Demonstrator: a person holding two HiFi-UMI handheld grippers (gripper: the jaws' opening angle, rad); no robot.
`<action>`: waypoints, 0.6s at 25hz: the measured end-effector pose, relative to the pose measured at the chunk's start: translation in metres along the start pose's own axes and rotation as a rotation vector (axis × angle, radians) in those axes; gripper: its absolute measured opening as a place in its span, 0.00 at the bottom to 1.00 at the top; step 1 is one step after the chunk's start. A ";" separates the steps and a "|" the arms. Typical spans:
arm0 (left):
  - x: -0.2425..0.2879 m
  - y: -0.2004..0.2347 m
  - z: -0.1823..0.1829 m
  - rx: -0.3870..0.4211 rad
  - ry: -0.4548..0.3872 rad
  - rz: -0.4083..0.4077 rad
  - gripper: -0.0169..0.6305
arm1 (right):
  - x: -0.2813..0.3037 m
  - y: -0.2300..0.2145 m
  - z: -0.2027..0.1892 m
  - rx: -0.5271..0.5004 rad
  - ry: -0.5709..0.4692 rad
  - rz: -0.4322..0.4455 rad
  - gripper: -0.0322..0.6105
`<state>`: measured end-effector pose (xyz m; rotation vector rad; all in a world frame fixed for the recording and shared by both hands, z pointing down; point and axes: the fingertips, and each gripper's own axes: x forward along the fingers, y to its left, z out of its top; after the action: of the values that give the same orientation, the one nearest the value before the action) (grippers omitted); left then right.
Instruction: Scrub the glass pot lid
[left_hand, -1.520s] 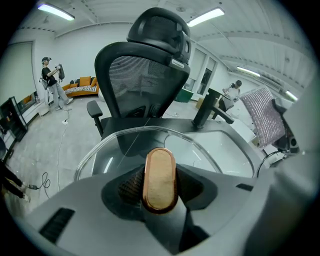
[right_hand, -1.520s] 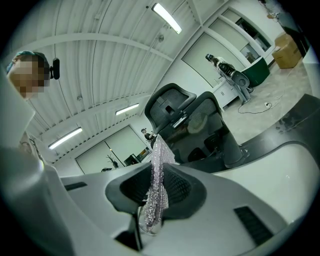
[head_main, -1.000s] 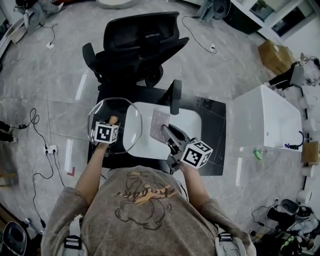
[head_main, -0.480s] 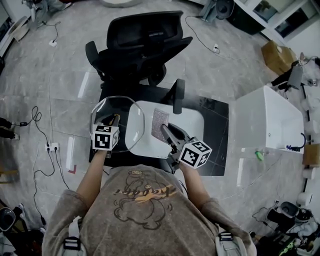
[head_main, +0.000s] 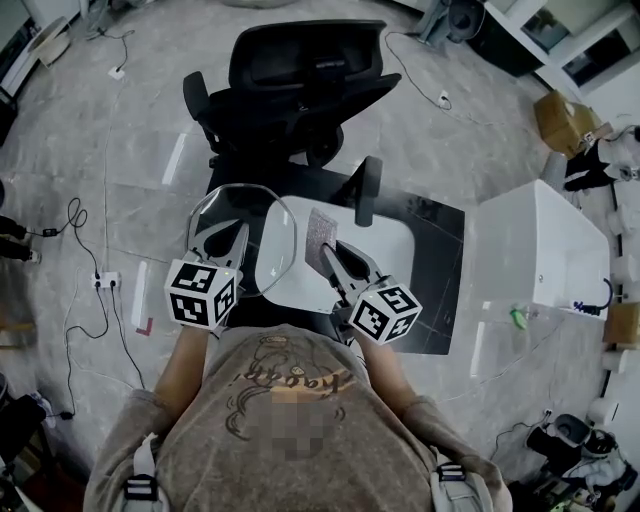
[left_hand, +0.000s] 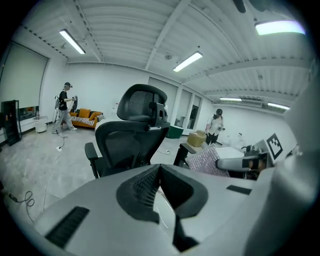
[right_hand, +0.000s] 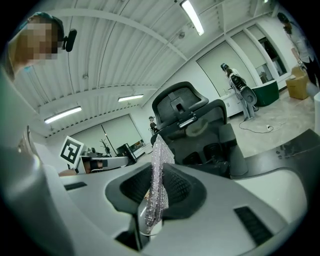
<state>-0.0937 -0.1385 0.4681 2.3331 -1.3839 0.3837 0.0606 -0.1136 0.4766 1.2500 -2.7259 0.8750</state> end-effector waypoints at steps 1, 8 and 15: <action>0.000 -0.001 -0.001 0.000 -0.001 -0.003 0.05 | 0.001 0.001 0.000 -0.008 0.002 -0.005 0.18; 0.003 -0.002 -0.008 -0.016 0.006 -0.018 0.05 | 0.003 -0.003 -0.001 -0.048 0.004 -0.051 0.18; 0.005 -0.004 -0.009 -0.030 0.007 -0.033 0.05 | 0.003 -0.005 -0.001 -0.059 0.006 -0.068 0.17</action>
<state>-0.0884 -0.1362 0.4770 2.3248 -1.3377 0.3584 0.0619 -0.1185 0.4806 1.3181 -2.6657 0.7843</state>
